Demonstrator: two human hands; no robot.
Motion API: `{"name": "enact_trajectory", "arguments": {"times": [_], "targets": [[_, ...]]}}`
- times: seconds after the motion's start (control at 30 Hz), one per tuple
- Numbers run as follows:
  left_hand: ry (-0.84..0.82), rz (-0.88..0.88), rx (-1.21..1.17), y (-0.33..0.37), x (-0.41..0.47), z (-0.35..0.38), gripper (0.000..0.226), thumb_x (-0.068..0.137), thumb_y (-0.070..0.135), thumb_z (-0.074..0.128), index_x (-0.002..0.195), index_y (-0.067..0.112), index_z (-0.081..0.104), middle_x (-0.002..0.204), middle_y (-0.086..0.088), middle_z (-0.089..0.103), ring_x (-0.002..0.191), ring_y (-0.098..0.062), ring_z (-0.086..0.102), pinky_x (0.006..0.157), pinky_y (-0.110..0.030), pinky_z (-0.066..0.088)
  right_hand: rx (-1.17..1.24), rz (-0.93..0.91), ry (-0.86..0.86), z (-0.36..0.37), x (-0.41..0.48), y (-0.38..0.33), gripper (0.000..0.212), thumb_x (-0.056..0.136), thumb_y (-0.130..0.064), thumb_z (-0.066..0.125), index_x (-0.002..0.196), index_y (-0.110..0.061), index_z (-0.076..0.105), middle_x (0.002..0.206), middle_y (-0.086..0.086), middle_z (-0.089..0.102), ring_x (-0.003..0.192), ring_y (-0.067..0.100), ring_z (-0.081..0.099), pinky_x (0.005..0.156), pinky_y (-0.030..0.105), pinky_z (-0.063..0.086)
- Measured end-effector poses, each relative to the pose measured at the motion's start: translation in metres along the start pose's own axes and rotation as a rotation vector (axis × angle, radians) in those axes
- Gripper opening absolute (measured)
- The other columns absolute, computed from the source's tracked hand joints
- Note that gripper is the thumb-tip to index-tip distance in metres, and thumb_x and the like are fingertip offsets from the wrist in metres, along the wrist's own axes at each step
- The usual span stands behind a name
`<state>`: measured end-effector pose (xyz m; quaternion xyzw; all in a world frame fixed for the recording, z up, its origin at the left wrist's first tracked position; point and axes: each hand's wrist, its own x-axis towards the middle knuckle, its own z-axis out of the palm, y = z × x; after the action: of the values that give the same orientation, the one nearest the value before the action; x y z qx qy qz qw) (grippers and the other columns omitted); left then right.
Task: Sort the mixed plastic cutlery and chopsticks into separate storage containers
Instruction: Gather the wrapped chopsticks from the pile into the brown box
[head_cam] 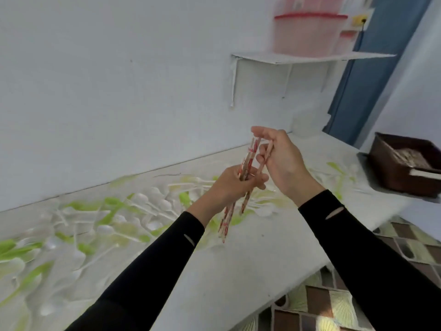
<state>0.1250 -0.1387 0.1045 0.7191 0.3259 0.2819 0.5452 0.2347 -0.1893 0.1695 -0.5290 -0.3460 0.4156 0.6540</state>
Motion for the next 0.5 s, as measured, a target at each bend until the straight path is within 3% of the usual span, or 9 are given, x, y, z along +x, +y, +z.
{"name": "enact_trajectory", "arguments": {"times": [0.07, 0.13, 0.2, 0.27, 0.37, 0.5], "targets": [[-0.025, 0.017, 0.055, 0.004, 0.02, 0.032, 0.029, 0.093, 0.039, 0.064, 0.089, 0.012, 0.07, 0.078, 0.007, 0.07, 0.059, -0.002, 0.053, 0.059, -0.019, 0.04, -0.054, -0.071, 0.062, -0.035, 0.0, -0.004, 0.026, 0.099, -0.025, 0.043, 0.105, -0.022, 0.068, 0.088, -0.004, 0.053, 0.062, 0.007, 0.056, 0.052, 0.023, 0.045], [-0.038, 0.031, 0.057, 0.01, 0.043, 0.068, 0.034, 0.097, 0.041, 0.058, 0.088, 0.011, 0.072, 0.075, 0.009, 0.069, 0.06, -0.003, 0.051, 0.063, -0.02, 0.041, -0.123, -0.163, 0.152, -0.079, 0.002, 0.001, 0.026, 0.105, -0.024, 0.036, 0.117, -0.025, 0.059, 0.108, -0.007, 0.054, 0.078, -0.007, 0.061, 0.06, 0.015, 0.05], [0.02, 0.038, -0.056, 0.015, 0.061, 0.094, 0.033, 0.099, 0.04, 0.053, 0.086, 0.015, 0.07, 0.065, 0.011, 0.062, 0.057, -0.005, 0.05, 0.061, -0.021, 0.04, -0.186, -0.187, 0.221, -0.116, 0.004, 0.017, 0.027, 0.105, -0.023, 0.035, 0.123, -0.028, 0.055, 0.128, -0.008, 0.049, 0.107, -0.012, 0.052, 0.094, 0.02, 0.049], [0.078, -0.016, -0.379, 0.024, 0.085, 0.126, 0.027, 0.102, 0.034, 0.05, 0.087, 0.015, 0.062, 0.058, 0.007, 0.049, 0.053, -0.01, 0.043, 0.053, -0.022, 0.035, -0.19, -0.116, 0.28, -0.156, 0.001, 0.036, 0.027, 0.105, -0.028, 0.035, 0.125, -0.031, 0.054, 0.138, -0.008, 0.046, 0.127, 0.003, 0.043, 0.113, 0.034, 0.035], [0.147, -0.11, -0.91, 0.037, 0.121, 0.163, 0.023, 0.105, 0.027, 0.044, 0.089, 0.013, 0.052, 0.055, 0.006, 0.044, 0.048, -0.008, 0.04, 0.051, -0.021, 0.037, -0.049, 0.05, 0.335, -0.2, -0.006, 0.062, 0.032, 0.105, -0.039, 0.033, 0.125, -0.028, 0.054, 0.137, -0.007, 0.049, 0.132, 0.012, 0.042, 0.117, 0.04, 0.028], [0.148, -0.152, -1.128, 0.047, 0.163, 0.215, 0.023, 0.106, 0.024, 0.043, 0.088, 0.012, 0.052, 0.056, 0.004, 0.047, 0.045, -0.008, 0.046, 0.052, -0.022, 0.047, 0.198, 0.096, 0.422, -0.253, 0.004, 0.069, 0.038, 0.105, -0.045, 0.028, 0.114, -0.026, 0.06, 0.129, -0.002, 0.055, 0.115, 0.01, 0.054, 0.112, 0.038, 0.032]]}}
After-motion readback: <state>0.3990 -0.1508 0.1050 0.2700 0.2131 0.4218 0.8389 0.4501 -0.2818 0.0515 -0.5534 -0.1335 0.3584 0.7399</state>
